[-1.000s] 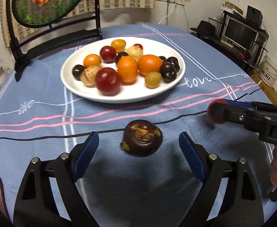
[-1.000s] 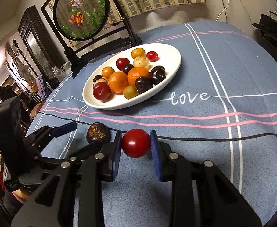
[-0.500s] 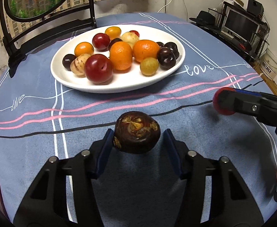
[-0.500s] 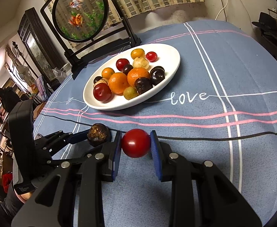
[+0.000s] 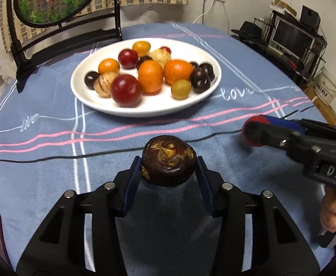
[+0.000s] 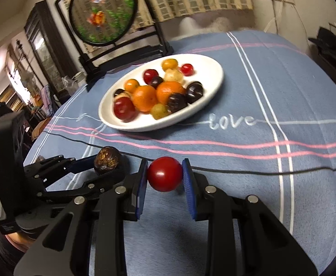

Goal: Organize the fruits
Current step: 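Grasp the brown mottled fruit with the left tool while the right tool grasps a red plum, then lower the brown fruit and red plum onto the plate, opening both tools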

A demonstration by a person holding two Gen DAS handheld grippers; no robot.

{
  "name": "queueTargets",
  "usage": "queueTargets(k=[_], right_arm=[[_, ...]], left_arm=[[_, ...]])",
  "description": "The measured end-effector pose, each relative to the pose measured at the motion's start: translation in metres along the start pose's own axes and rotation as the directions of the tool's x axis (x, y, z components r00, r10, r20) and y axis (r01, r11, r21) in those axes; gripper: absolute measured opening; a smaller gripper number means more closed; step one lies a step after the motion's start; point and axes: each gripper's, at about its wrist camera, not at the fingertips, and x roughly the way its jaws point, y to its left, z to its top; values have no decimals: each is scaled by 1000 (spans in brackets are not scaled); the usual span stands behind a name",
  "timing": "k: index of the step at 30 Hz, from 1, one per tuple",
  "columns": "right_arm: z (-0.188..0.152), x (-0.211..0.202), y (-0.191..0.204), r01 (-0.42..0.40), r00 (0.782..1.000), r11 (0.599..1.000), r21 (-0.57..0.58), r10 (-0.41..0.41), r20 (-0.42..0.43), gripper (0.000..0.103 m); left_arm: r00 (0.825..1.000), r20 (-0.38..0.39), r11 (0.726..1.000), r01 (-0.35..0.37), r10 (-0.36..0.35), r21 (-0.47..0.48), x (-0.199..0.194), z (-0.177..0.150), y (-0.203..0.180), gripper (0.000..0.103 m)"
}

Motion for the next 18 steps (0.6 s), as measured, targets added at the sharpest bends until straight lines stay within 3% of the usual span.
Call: queueTargets(k=[4, 8, 13, 18], right_arm=[[29, -3, 7, 7, 996, 999, -40, -3, 86, 30], [64, 16, 0, 25, 991, 999, -28, -21, 132, 30], [96, 56, -11, 69, 990, 997, -25, -65, 124, 30], [109, 79, -18, 73, 994, 997, -38, -69, 86, 35]], left_arm=[[996, 87, 999, 3, 1, -49, -25, 27, 21, 49], [991, 129, 993, -16, 31, -121, -23, 65, 50, 48], [991, 117, 988, -49, 66, -148, 7, 104, 69, 48], [992, 82, 986, -80, 92, -143, 36, 119, 71, 50]])
